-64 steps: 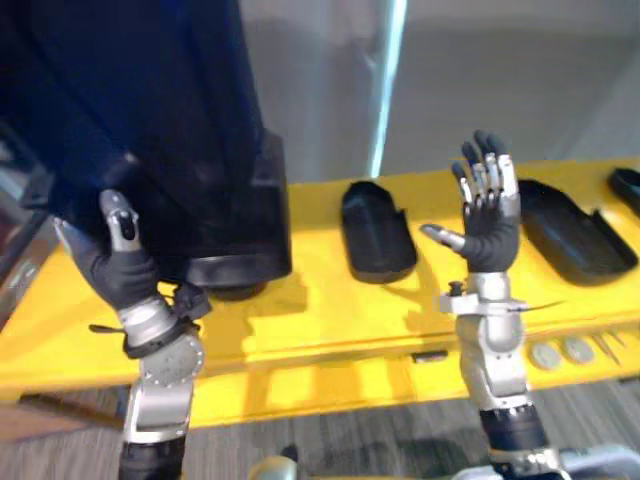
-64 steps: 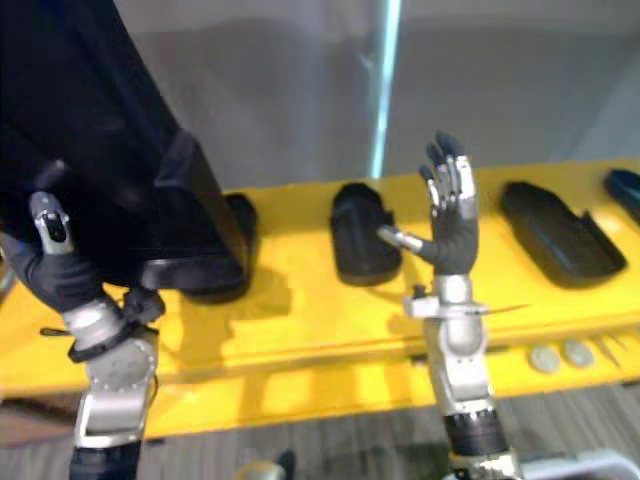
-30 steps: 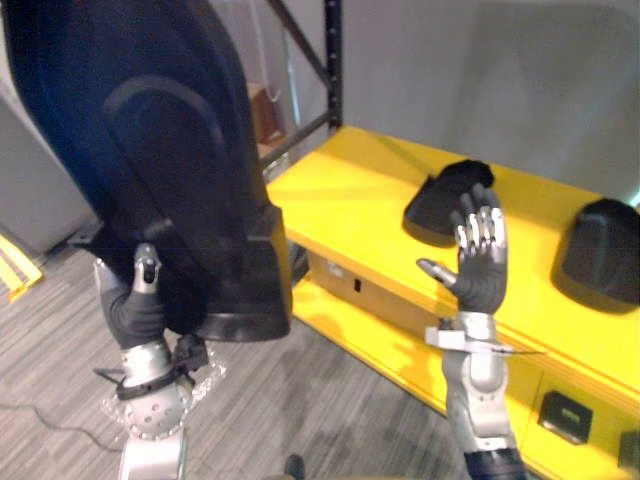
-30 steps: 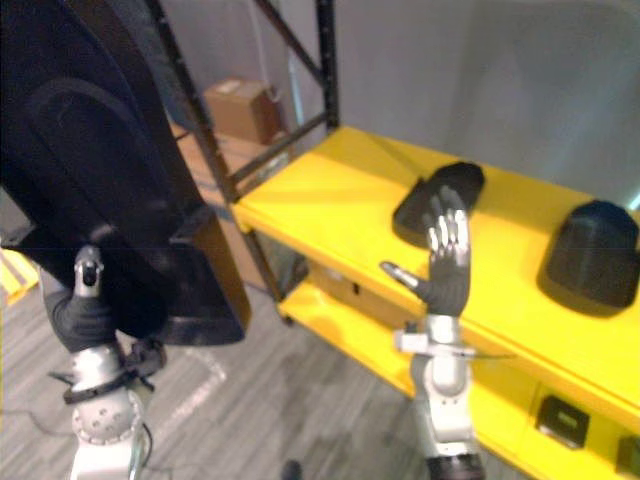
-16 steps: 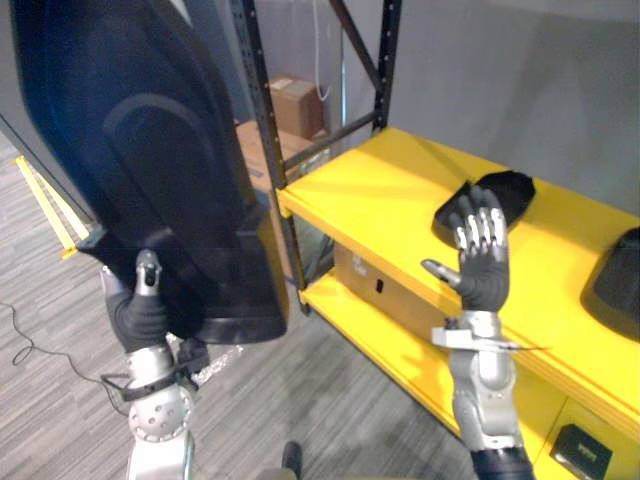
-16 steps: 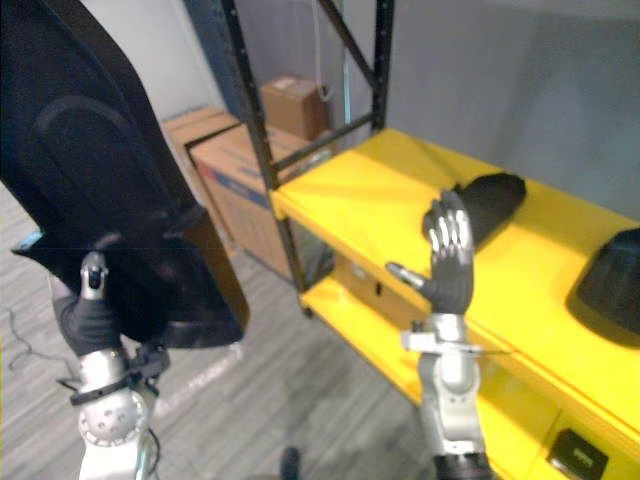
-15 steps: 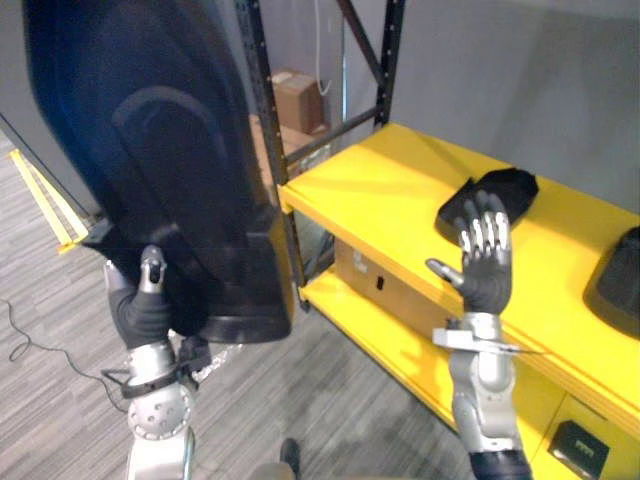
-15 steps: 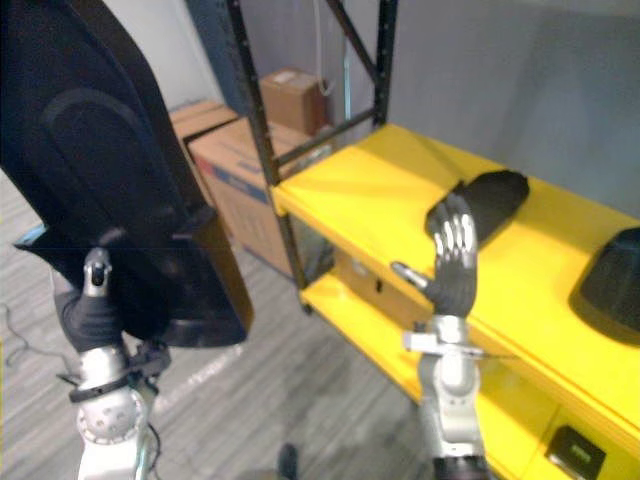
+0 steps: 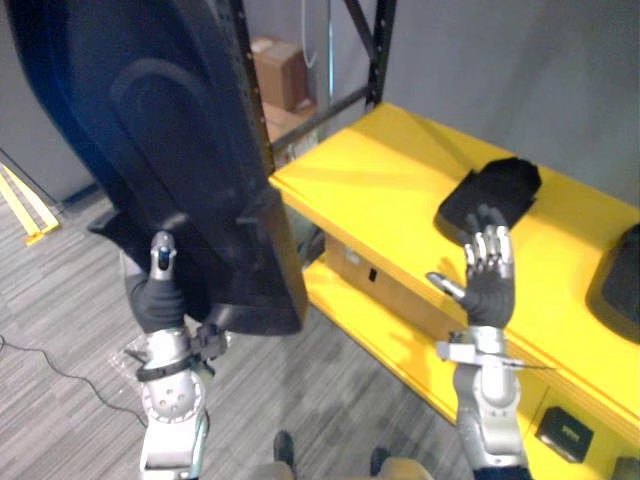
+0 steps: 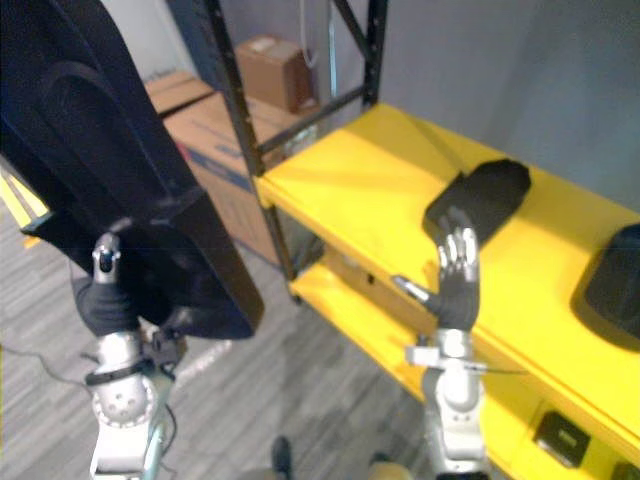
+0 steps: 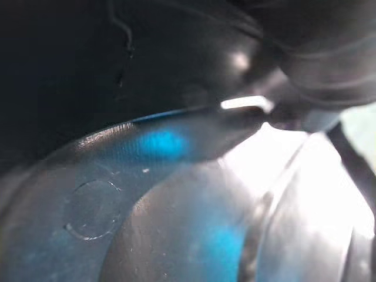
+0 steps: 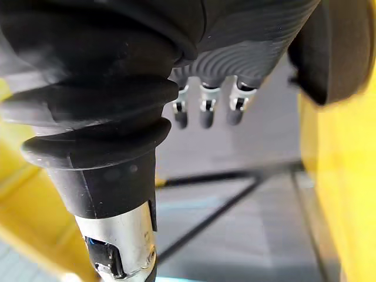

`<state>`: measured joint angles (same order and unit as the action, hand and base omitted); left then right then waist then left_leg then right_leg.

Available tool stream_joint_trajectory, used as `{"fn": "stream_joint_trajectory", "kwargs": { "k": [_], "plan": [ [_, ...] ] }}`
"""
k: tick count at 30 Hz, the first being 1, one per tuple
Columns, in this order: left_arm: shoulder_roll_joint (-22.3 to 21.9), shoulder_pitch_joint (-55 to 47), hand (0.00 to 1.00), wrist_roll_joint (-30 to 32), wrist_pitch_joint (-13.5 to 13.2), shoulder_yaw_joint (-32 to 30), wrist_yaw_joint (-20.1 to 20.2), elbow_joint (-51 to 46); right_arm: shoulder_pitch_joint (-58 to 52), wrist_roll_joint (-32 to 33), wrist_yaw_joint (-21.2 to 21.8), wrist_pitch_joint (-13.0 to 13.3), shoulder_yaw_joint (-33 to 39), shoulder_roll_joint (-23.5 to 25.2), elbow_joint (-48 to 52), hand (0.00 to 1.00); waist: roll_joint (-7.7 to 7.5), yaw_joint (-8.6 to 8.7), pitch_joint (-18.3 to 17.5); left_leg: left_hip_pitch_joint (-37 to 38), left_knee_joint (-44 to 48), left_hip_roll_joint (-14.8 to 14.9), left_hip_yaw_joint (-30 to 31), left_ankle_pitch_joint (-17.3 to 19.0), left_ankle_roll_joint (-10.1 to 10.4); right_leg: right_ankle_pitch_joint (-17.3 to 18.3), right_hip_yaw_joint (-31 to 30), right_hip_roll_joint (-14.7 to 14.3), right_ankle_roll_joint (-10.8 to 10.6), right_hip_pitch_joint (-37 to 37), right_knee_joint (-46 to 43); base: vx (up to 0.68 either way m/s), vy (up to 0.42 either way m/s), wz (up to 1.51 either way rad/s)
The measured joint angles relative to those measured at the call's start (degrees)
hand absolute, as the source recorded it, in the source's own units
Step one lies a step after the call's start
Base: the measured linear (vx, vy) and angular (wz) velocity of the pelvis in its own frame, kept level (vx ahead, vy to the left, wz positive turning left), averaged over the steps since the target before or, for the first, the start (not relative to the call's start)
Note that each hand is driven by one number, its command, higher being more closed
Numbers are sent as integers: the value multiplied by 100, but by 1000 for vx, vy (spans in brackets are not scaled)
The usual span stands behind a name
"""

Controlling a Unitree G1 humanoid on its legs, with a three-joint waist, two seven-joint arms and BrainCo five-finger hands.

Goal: Walk over and take plastic housings, then place them on the shelf

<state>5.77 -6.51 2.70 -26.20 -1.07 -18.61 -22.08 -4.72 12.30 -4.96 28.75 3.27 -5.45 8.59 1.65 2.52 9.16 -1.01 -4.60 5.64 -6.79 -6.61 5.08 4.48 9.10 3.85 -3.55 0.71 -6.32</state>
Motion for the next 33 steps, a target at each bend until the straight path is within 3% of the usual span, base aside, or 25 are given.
{"fn": "stream_joint_trajectory", "kwargs": {
  "k": [6, 8, 9, 12, 14, 17, 19, 22, 23, 25, 27, 30, 33],
  "plan": [
    [56, -7, 100, -32, 1, 214, 217, -26, -129, -223, -302, 3, -109, 63, 242, 0, 2, 0, -14, 228, 2, 5, -245, 84, -37, 18, -13, 31, 15, 242, 63, 50, 5, -3],
    [66, -33, 100, -46, 0, 241, 230, -1, -171, -345, -413, 14, -105, 90, 262, 0, -39, 0, -12, 150, 366, 37, -449, 464, -77, 188, -123, 15, 31, 237, -13, -40, 1, -33],
    [59, -114, 100, -64, 0, 238, 143, 43, -302, -409, -489, 26, -101, 62, 280, 0, -9, -1, 14, -74, 1227, 187, -530, 987, -91, 419, -220, -21, 93, 251, -235, -36, -44, -47],
    [56, -220, 100, -64, 0, 183, 28, 283, -582, -526, -667, 157, -54, 46, 308, 0, 146, 16, -12, -336, 2713, 559, -605, 1539, -215, 761, -499, -159, 217, 279, -693, -19, -3, -51],
    [50, -230, 100, -62, 22, 103, 17, 512, -567, -717, -881, 293, 214, -14, 315, 0, 119, 120, 6, -630, 3511, 669, -584, 1419, -397, 811, -660, -128, 244, 343, -799, 12, -3, -41],
    [54, -275, 100, -61, -10, -127, 37, 578, -458, -784, -1151, 520, 904, -167, 341, 0, 139, 150, -55, -682, 3044, 556, -313, 1489, -484, 824, -847, 30, 237, 331, -819, 67, 78, -38],
    [56, -261, 100, -58, -107, -264, 35, 573, -360, -774, -1290, 525, 1218, -294, 339, 0, 126, 151, -63, -680, 2328, 458, -114, 1462, -445, 845, -996, 193, 175, 262, -856, 73, 147, -33],
    [57, -222, 100, -58, -142, -320, 36, 571, -344, -858, -1528, 525, 1525, -537, 291, 0, 259, 163, -145, -646, 1839, 497, 28, 1285, -216, 973, -1177, 329, -197, 245, -998, 133, 319, -34],
    [119, -210, 100, -61, -120, -393, 19, 573, -329, -829, -1593, 520, 1619, -439, 169, 0, 148, 143, -198, -467, 1852, 305, -80, 969, 224, 1047, -1388, 542, -370, 340, -1021, 163, 416, -36],
    [205, -178, 100, -53, -67, -483, 0, 559, -388, -679, -1601, 524, 1620, -243, 167, 0, -44, 163, -320, -471, 1822, 87, -184, 1011, 158, 981, -1405, 787, -474, 340, -936, 119, 280, -16],
    [365, -34, 100, -46, 134, -669, -23, 537, -390, -383, -1598, 525, 1626, 82, 162, 0, -223, 186, -351, -432, 1776, -47, -336, 1048, 79, 637, -1379, 948, -495, 334, -731, 115, 275, -27],
    [405, -54, 100, -30, 461, -1070, -54, 534, -344, -356, -1640, 504, 1594, 408, 45, 0, -234, 118, -345, 48, 1375, 34, -825, 1038, 16, 19, -915, 952, -456, 339, -529, 62, 166, -73],
    [499, -54, 100, 76, 725, -1472, -178, 521, -384, -399, -1869, 305, 1579, 531, -211, 0, -268, 126, -374, 120, 1255, 92, -1200, 1053, -9, -314, -426, 945, -380, 324, -106, 3, 72, -63]
  ]
}}
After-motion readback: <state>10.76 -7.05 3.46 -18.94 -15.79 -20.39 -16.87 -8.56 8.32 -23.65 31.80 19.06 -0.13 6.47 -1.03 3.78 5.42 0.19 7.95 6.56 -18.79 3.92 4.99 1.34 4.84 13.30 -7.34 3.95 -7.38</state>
